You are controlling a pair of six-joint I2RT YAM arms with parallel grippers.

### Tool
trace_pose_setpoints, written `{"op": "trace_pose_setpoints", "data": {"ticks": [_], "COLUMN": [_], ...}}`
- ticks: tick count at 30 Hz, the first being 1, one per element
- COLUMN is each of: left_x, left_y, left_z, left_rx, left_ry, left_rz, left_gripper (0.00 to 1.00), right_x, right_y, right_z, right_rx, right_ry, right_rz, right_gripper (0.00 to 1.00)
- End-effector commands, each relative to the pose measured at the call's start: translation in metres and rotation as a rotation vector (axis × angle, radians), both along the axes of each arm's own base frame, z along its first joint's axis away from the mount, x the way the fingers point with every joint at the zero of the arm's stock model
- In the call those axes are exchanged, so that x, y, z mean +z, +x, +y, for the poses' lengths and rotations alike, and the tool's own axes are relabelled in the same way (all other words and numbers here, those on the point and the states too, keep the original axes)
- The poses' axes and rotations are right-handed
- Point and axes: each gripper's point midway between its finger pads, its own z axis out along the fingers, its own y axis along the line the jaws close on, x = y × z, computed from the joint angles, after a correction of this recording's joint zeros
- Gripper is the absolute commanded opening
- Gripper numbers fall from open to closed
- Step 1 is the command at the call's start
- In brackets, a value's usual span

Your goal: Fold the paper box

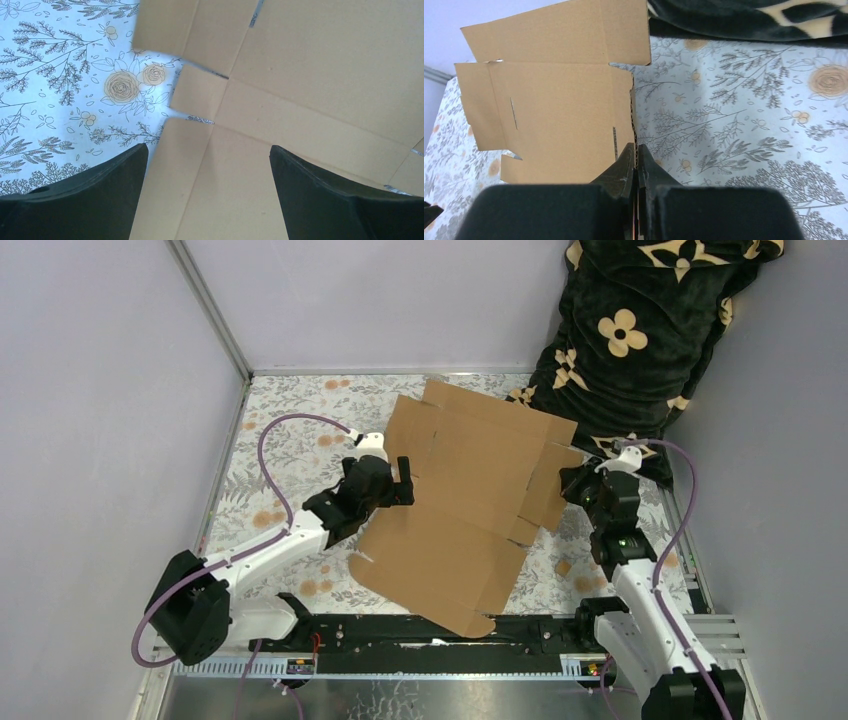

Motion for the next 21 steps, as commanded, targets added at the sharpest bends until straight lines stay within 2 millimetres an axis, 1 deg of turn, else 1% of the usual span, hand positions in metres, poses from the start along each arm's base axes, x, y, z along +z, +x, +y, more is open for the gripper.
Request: {"op": "trace_pose_setpoints", "data": {"ticks": [1, 4, 10, 13, 15, 17, 21], "left_x": [0.005, 0.002, -0.008, -0.001, 0.011, 0.028, 0.075], "left_y": [0.000, 0.000, 0.001, 0.007, 0.012, 0.016, 0.025], "left_z": [0.001, 0.000, -0.003, -0.012, -0.021, -0.029, -0.048], "left_rx": [0.010, 0.010, 0.016, -0.003, -0.019, -0.037, -0.099], "left_ry": [-0.012, -0.017, -0.024, -0.047, -0.070, -0.101, -0.164], "left_rz": [-0.023, -0.021, -0.009, -0.016, -0.028, -0.044, -0.104], "left_gripper": [0.99, 0.98, 0.98, 0.98, 0.99, 0.99, 0.99], "right_x": [0.019, 0.026, 0.036, 0.039, 0.041, 0.042, 0.045], "right_y": [-0.005, -0.011, -0.022, -0.024, -0.026, -0.027, -0.029], "right_z": [-0.016, -0.015, -0.012, -0.007, -0.005, -0.002, 0.005], "right_rx": [-0.102, -0.097, -0.087, -0.067, -0.058, -0.047, -0.026], "right_ry": [-0.016, -0.033, -0.125, -0.166, -0.191, -0.219, -0.247], "right_rz": [-0.098, -0.137, -0.170, -0.171, -0.173, -0.171, -0.177], "right_gripper": [0.00, 0.00, 0.00, 0.00, 0.00, 0.00, 0.00]}}
